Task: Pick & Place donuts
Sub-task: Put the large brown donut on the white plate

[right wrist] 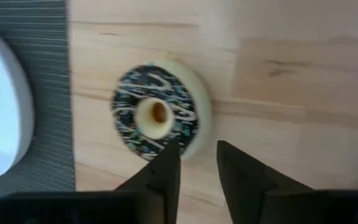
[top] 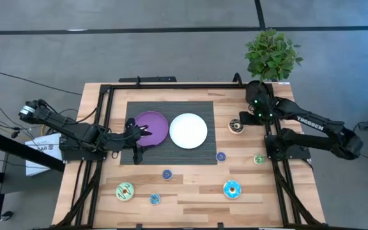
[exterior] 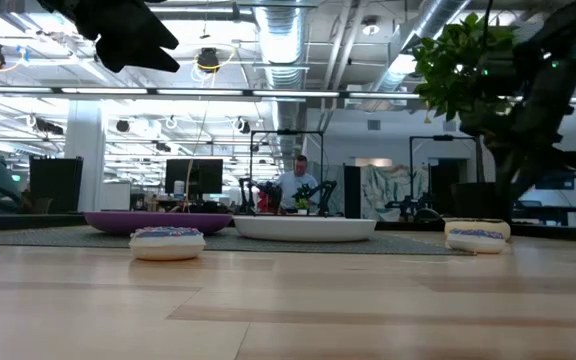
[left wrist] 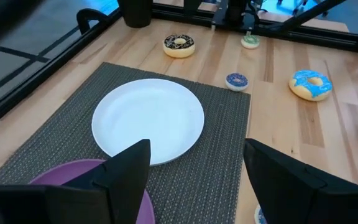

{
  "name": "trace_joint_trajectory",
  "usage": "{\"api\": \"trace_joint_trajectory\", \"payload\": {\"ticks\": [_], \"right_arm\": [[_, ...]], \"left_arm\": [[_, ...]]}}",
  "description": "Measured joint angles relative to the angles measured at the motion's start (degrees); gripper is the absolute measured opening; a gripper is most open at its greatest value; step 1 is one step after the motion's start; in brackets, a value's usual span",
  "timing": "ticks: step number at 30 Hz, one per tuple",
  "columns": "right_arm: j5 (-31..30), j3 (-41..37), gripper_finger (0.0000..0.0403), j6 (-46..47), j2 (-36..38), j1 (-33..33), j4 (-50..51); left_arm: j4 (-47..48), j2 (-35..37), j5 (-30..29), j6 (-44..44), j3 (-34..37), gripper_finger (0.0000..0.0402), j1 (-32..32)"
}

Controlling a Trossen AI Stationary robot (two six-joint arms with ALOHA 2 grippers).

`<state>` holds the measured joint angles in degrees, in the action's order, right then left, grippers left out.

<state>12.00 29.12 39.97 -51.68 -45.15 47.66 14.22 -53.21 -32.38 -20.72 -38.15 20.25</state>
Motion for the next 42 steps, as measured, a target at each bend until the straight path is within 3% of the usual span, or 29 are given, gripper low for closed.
{"api": "trace_joint_trajectory", "payload": {"ticks": [5, 16, 32, 42], "right_arm": [[1.6, -3.0, 0.0139, 0.0, 0.0, -2.6, -0.1], [1.5, -3.2, 0.0258, -0.1, -0.6, -1.7, -4.5], [-7.7, 3.3, 0.0265, 0.2, -7.0, 6.4, -4.9], [-5.5, 3.5, 0.0262, -1.5, -7.9, 5.8, -4.0]], "left_arm": [[-0.2, 0.0, -0.7, -0.8, 0.0, 0.0251, 0.0], [-0.2, 0.0, -1.5, -0.8, 0.0, 0.0251, 0.0], [0.5, 0.0, -1.5, -0.8, 0.0, 0.0251, 0.0], [0.5, 0.0, -1.3, -1.0, 0.0, 0.0251, 0.0]]}}
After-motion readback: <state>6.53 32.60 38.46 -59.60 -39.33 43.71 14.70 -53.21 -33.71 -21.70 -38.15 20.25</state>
